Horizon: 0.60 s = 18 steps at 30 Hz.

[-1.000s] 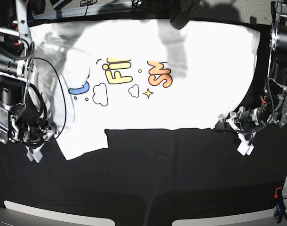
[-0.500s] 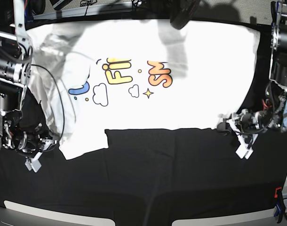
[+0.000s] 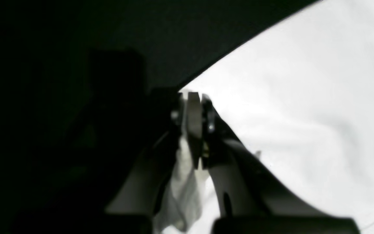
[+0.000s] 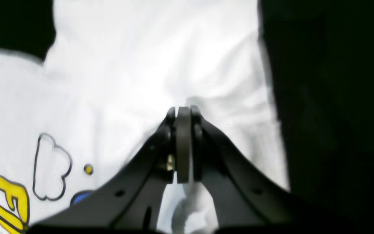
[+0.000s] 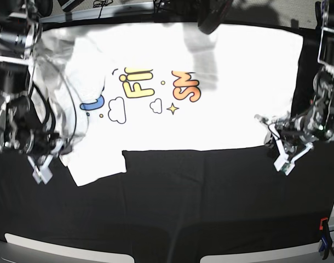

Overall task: Layout the t-shirt on the table in an organized manner, then fold the t-shirt properly
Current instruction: 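Grasp the shirt hem corners with both grippers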

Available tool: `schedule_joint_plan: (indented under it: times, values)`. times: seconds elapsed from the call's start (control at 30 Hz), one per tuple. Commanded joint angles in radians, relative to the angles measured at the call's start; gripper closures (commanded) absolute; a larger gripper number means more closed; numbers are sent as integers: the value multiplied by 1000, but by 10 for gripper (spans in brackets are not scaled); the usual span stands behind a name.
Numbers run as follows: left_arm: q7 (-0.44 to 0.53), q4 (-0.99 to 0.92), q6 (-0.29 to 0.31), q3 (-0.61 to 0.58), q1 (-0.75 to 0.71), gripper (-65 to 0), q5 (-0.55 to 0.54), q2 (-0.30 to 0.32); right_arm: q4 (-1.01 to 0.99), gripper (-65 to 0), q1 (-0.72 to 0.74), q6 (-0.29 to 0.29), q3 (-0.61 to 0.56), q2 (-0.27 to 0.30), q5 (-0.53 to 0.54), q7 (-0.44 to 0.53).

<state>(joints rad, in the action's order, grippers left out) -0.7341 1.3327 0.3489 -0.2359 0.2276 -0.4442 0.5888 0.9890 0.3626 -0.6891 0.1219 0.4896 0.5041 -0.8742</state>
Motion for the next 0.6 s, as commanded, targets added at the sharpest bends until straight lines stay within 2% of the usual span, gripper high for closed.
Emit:
schedule_joint_plan:
  times: [0.0,0.13,0.2,0.4,0.43,0.5,0.53,0.57]
  values:
    - [24,53,-15,7,9,0,11,22,58,0,-2,-9,12,18,42,17]
    - [21,187,-63,7,-54,0,60,39,220,0,-130,-9,58,18,110,17]
    - [26,231,-66,7,-76,0,84,41,269,0,-165,-9,98,18,109,17]
    - [32,251,-66,7,-78,0,85,40,277,0,-120,-9,241,17,31,53]
    - [32,251,-66,7,-78,0,85,40,277,-52,-104,-9,254,18,2,71]
    - [32,251,-66,7,-78,0,85,40,277,-196,-74,-9,262,17,-79,136]
    - [32,251,-66,7,-78,0,85,40,275,-251,-61,-9,262,16,-115,168]
    - [32,251,-66,7,-78,0,85,40,268,-277,-45,-4,255,16,-135,175]
